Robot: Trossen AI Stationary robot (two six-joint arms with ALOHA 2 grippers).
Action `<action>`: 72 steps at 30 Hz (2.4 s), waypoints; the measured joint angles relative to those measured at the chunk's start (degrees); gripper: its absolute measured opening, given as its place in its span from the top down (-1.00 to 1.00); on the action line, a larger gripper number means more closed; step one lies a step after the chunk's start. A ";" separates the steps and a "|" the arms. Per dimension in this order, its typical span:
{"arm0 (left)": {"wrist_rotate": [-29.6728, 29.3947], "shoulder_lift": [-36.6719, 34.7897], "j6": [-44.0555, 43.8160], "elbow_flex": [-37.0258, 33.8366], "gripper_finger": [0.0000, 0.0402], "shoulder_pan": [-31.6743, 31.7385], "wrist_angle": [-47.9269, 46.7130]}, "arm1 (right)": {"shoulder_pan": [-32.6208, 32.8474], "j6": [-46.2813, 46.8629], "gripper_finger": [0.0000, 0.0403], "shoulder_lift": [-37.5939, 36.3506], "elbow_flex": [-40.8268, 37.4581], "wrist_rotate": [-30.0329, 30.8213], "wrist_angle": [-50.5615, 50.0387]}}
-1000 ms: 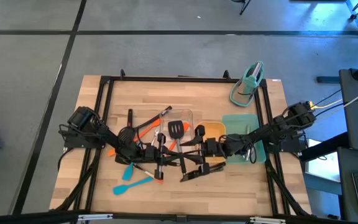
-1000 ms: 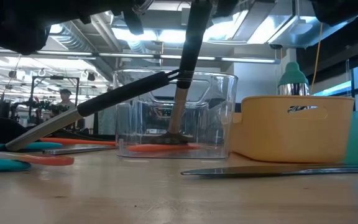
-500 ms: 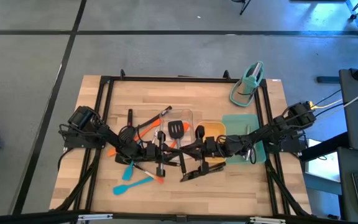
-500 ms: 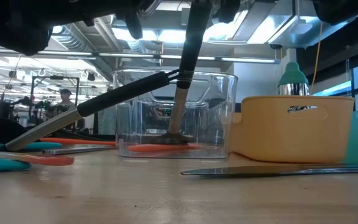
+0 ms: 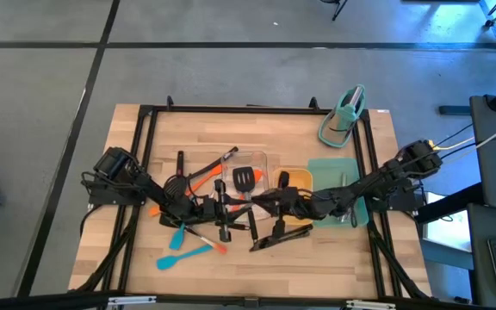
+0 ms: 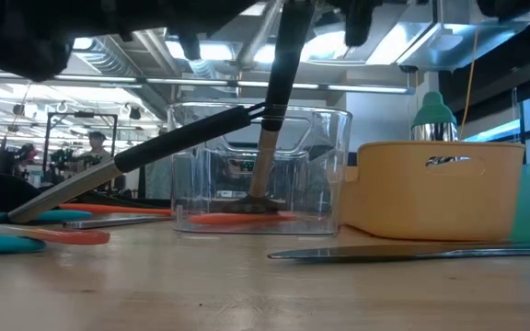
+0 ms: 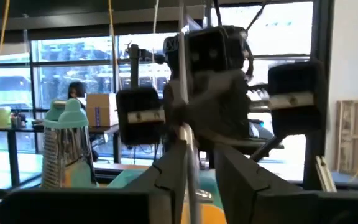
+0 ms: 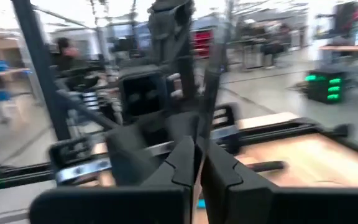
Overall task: Pick & Place Kitchen Items
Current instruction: Put the silver table knife into the yellow bin
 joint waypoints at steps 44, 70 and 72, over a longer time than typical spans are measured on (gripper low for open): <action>-31.07 -4.52 18.19 -0.55 0.49 -18.68 -9.08 | -20.31 46.15 0.97 -3.09 19.77 -33.42 -99.70; -33.48 -4.52 16.56 -0.55 0.51 -18.51 -12.35 | -23.67 42.33 0.97 3.66 19.75 -39.19 -101.83; -33.48 -4.50 16.50 -0.55 0.52 -18.51 -12.58 | -23.69 42.19 0.97 4.68 19.75 -39.72 -101.68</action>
